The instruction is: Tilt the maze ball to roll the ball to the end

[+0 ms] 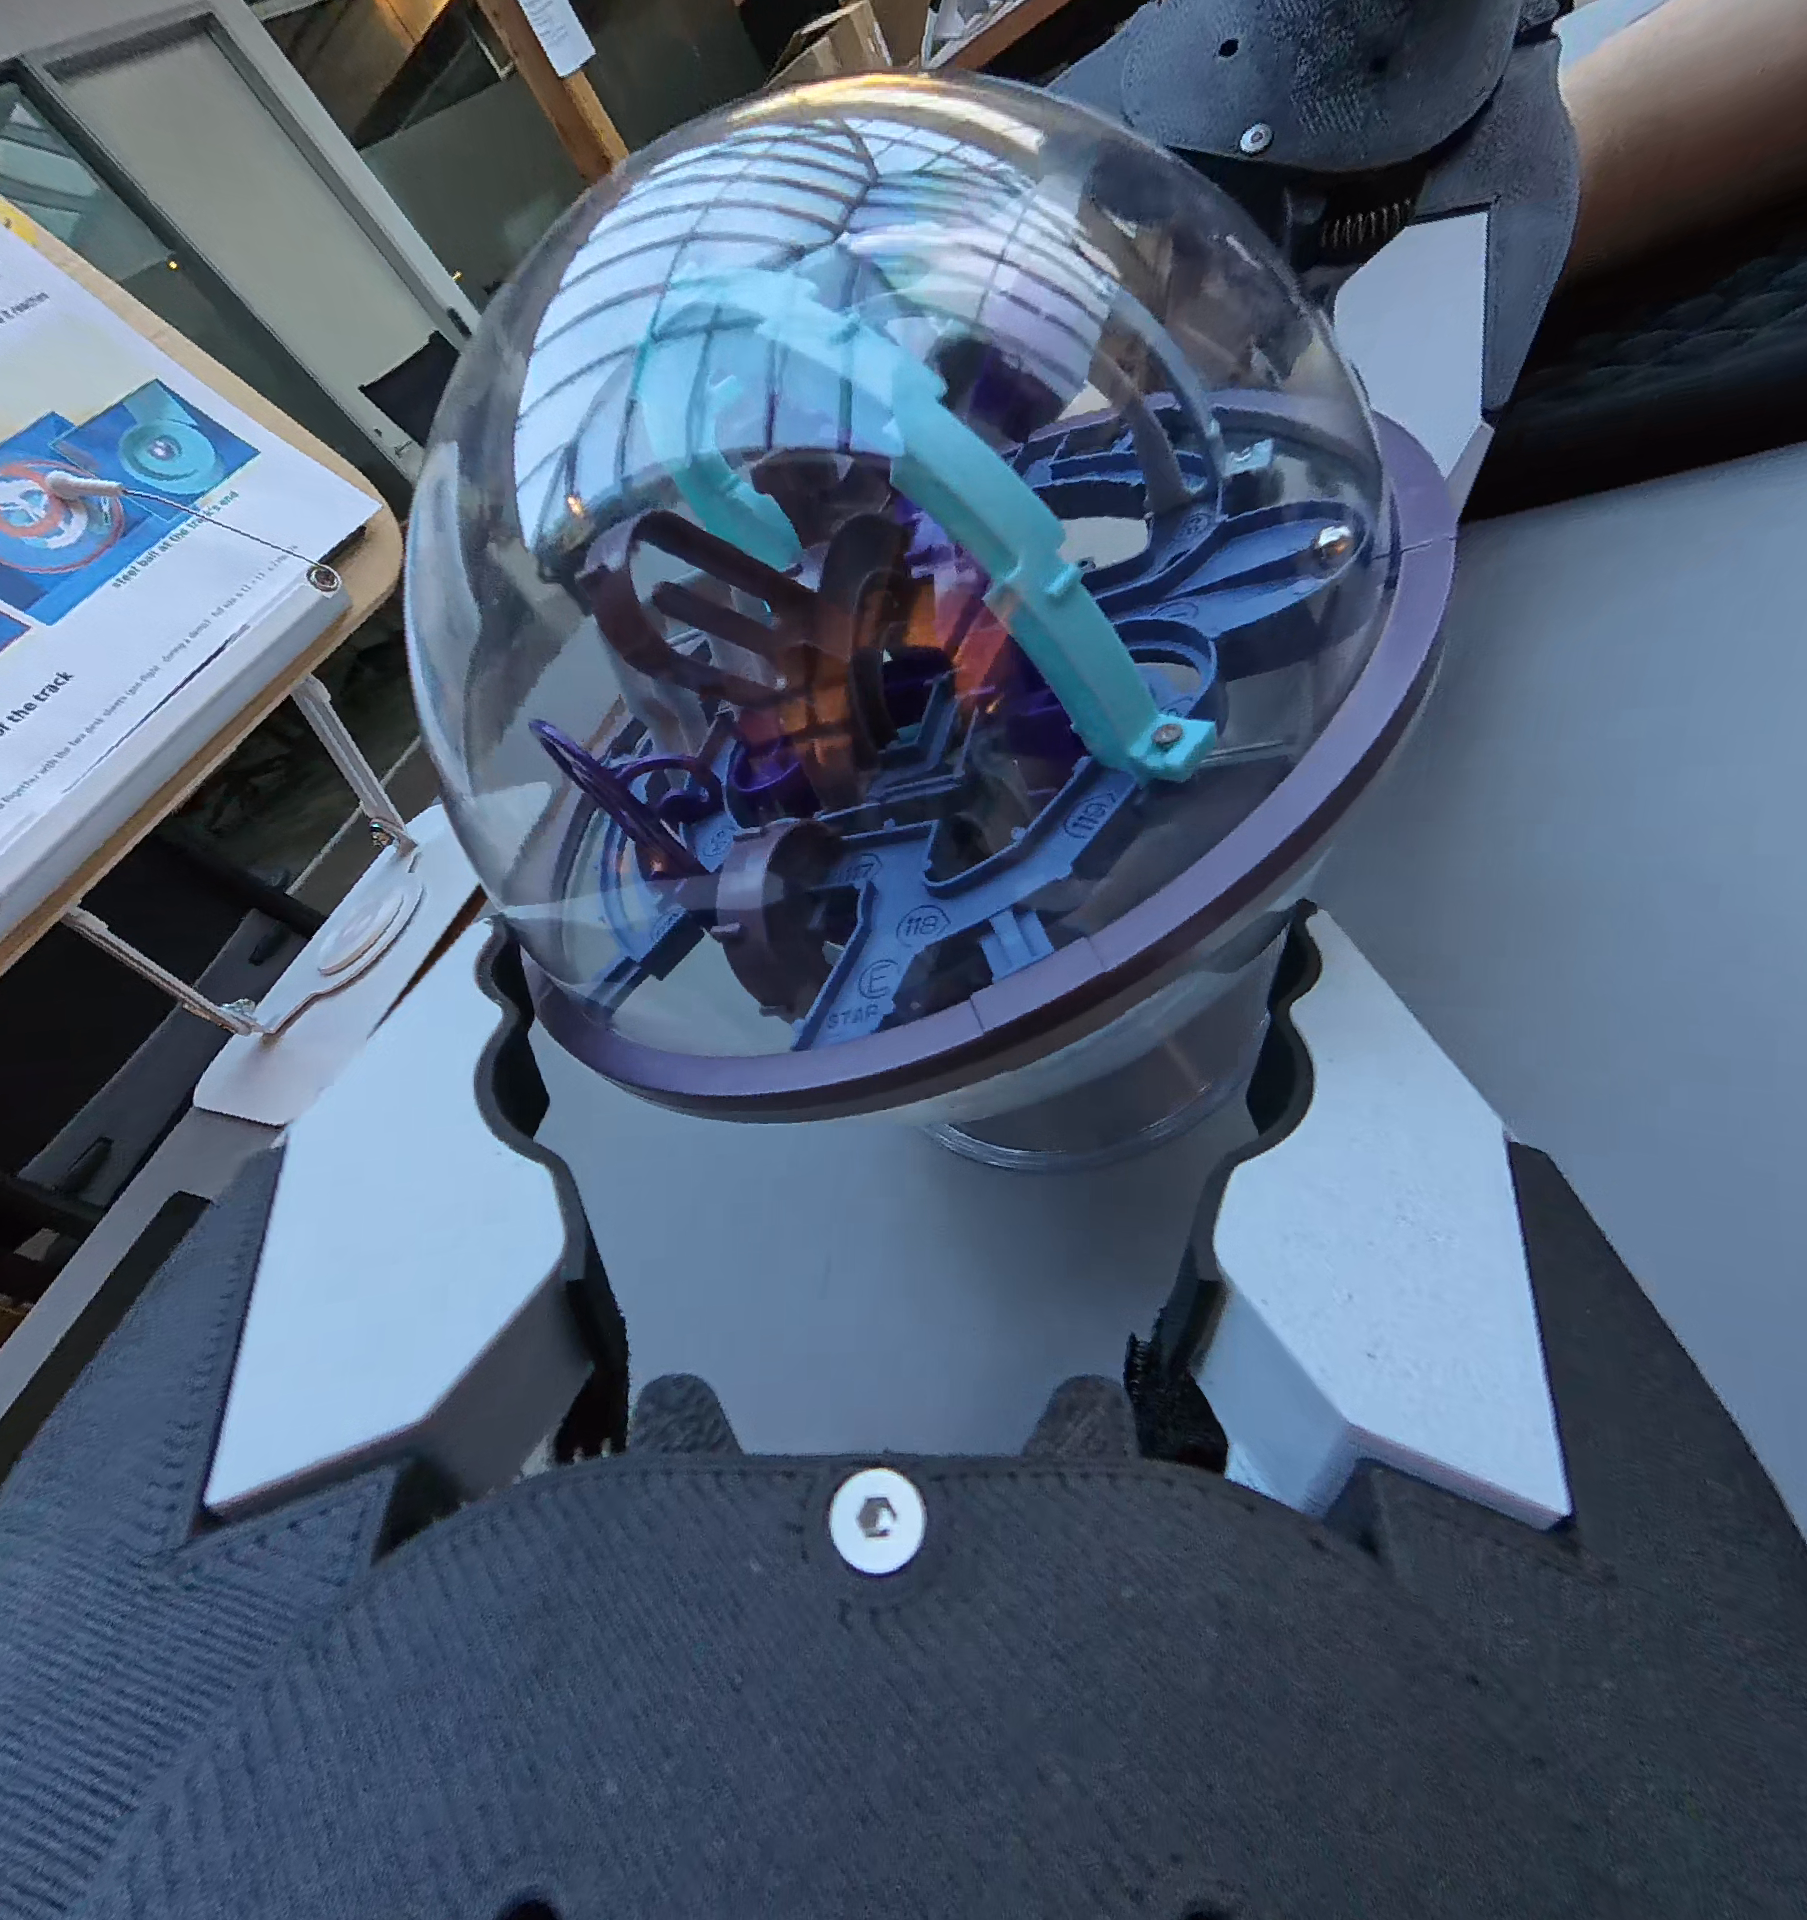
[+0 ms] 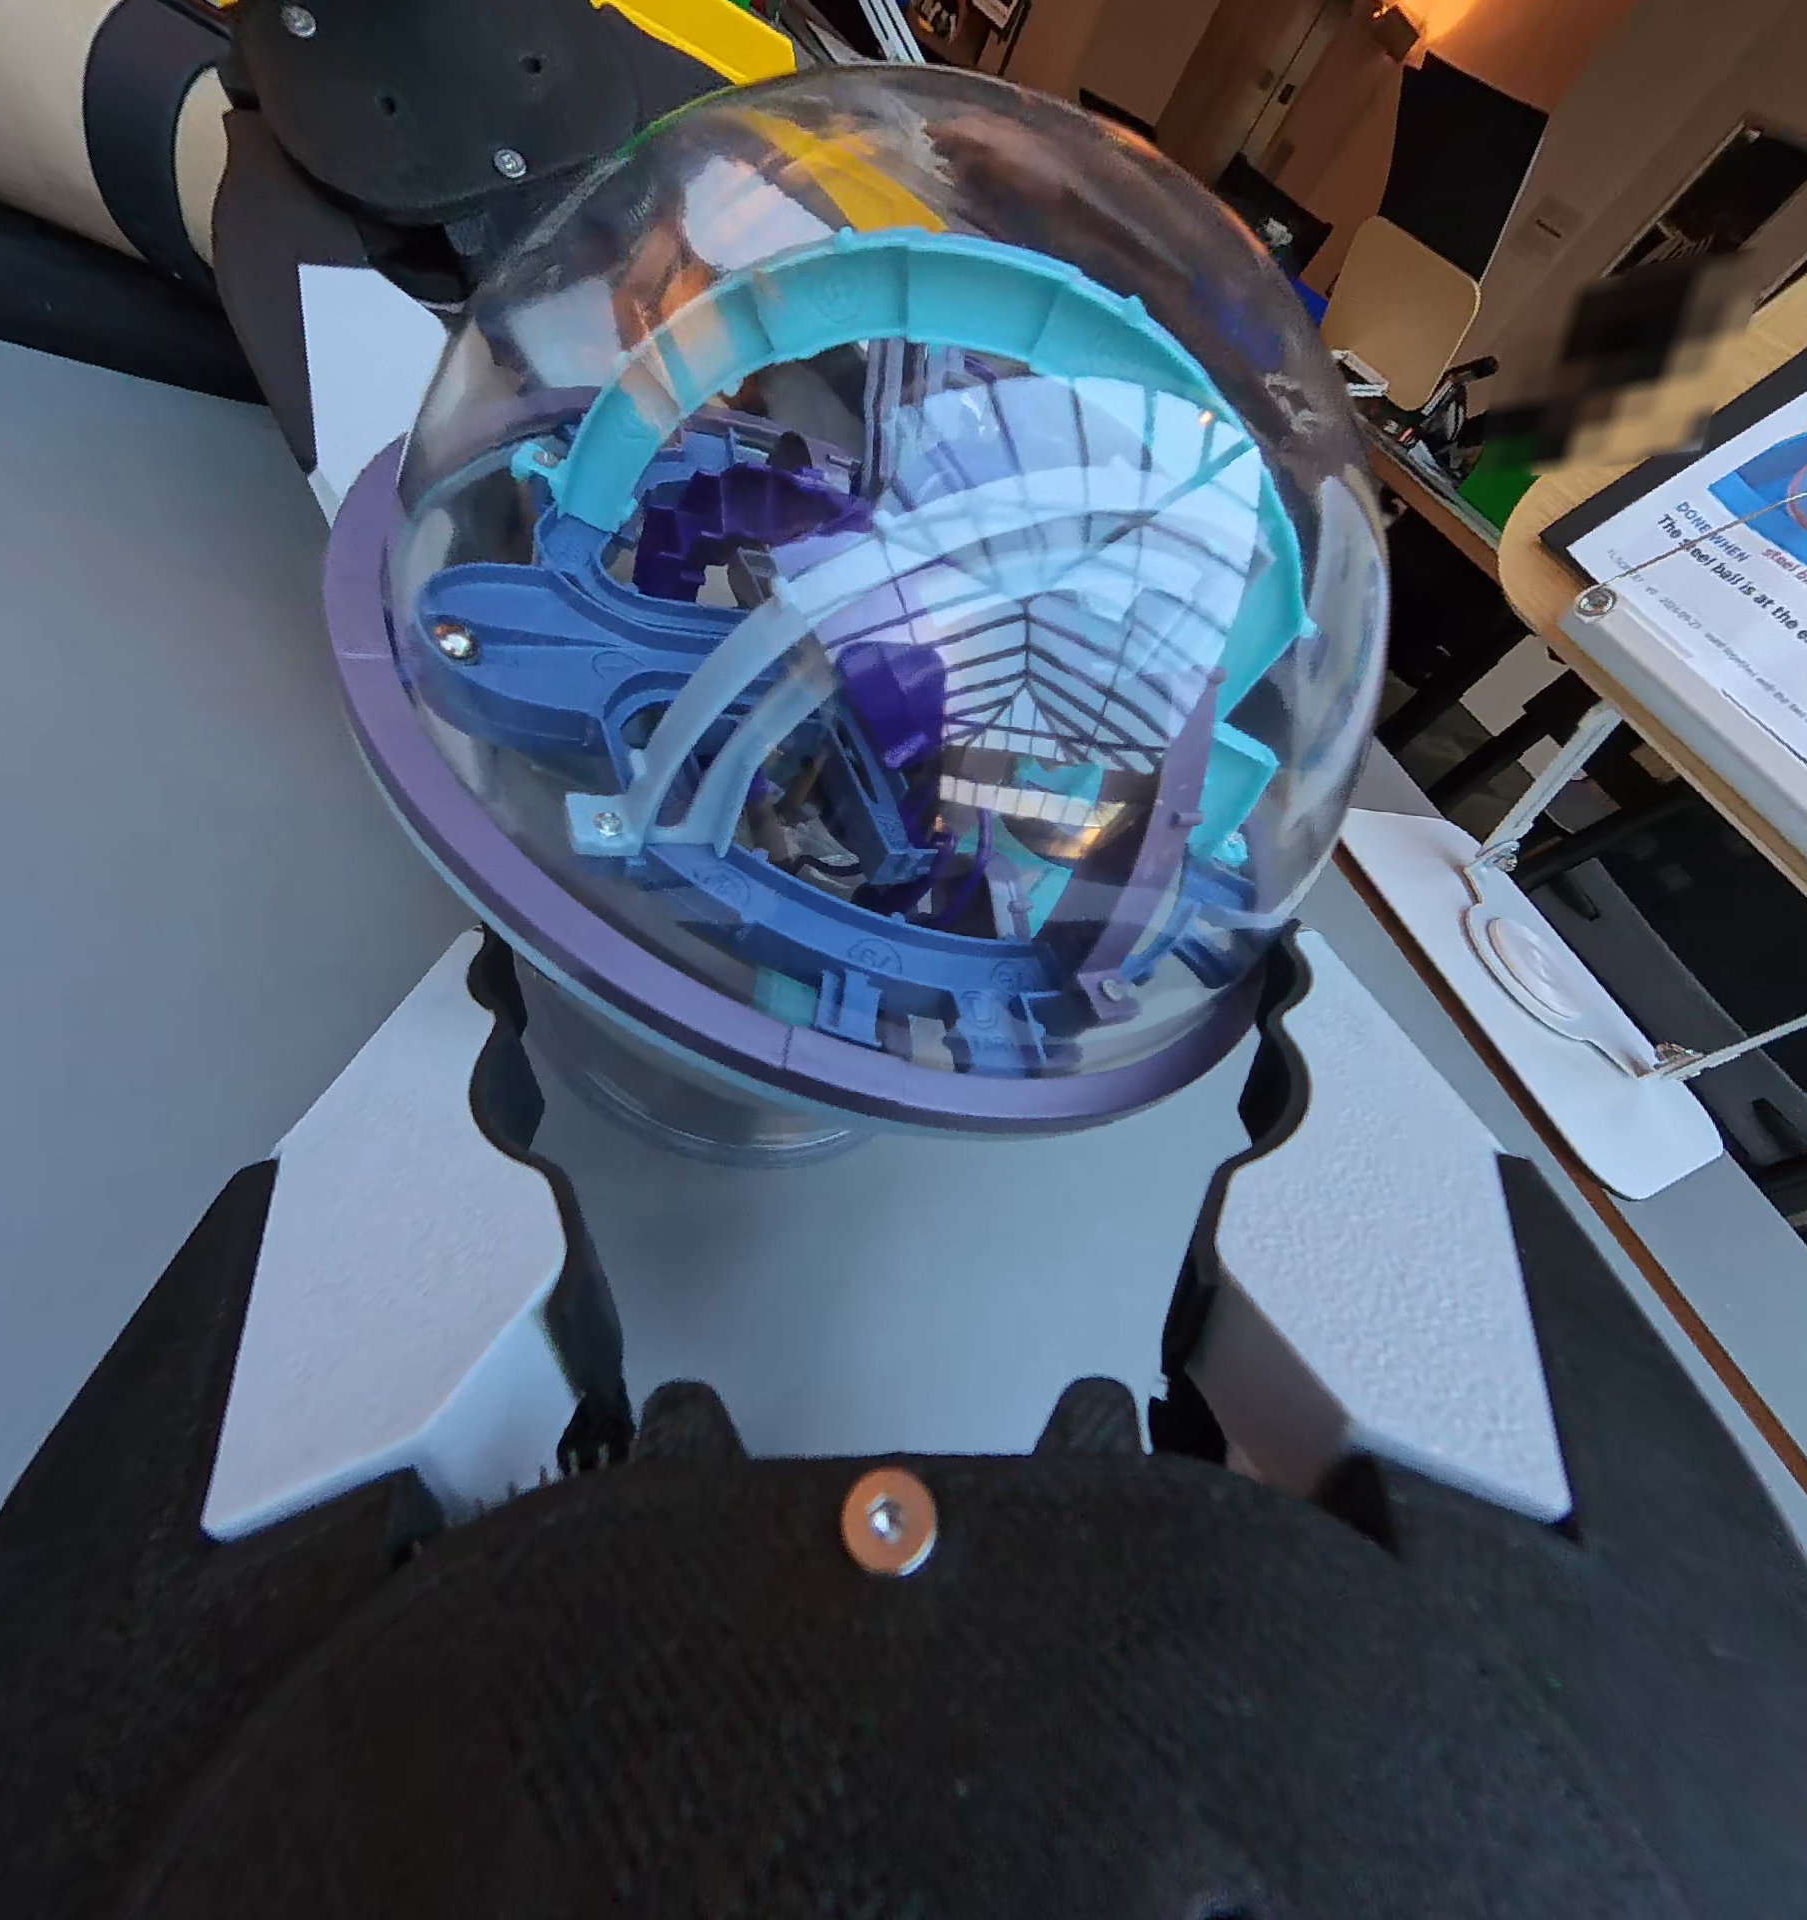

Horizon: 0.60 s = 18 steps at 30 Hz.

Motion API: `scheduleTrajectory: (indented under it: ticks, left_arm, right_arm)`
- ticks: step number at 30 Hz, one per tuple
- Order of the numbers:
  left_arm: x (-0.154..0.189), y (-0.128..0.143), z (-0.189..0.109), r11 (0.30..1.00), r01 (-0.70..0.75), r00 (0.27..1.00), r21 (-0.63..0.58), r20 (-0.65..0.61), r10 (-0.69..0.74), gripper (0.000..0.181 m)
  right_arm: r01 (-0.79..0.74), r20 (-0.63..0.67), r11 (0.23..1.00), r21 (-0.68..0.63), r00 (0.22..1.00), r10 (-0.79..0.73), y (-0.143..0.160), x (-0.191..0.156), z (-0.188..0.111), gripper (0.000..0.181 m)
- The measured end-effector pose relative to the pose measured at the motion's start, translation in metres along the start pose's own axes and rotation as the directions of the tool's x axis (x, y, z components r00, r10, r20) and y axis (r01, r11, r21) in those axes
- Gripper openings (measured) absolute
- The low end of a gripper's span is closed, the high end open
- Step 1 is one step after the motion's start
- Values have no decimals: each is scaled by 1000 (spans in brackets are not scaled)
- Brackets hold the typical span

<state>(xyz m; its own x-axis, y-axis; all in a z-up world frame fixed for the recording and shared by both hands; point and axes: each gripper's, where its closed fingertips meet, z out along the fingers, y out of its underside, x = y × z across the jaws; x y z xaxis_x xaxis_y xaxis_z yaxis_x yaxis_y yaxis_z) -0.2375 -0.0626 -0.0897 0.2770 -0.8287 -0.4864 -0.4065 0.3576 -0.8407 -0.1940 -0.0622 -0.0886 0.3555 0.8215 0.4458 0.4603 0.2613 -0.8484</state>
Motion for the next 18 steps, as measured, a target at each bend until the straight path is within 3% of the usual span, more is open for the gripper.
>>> scheduleTrajectory:
  ticks: [10,18]
  left_arm:
    - [0,3,1,1000,2,1000,-7,-8,-2,139]
    - [2,3,-1,1000,-12,1000,-22,-3,12,138]
  right_arm:
    - [46,-36,999,10,998,-46,-2,1,-1,139]
    - [128,-104,990,-52,986,-133,5,2,1,140]
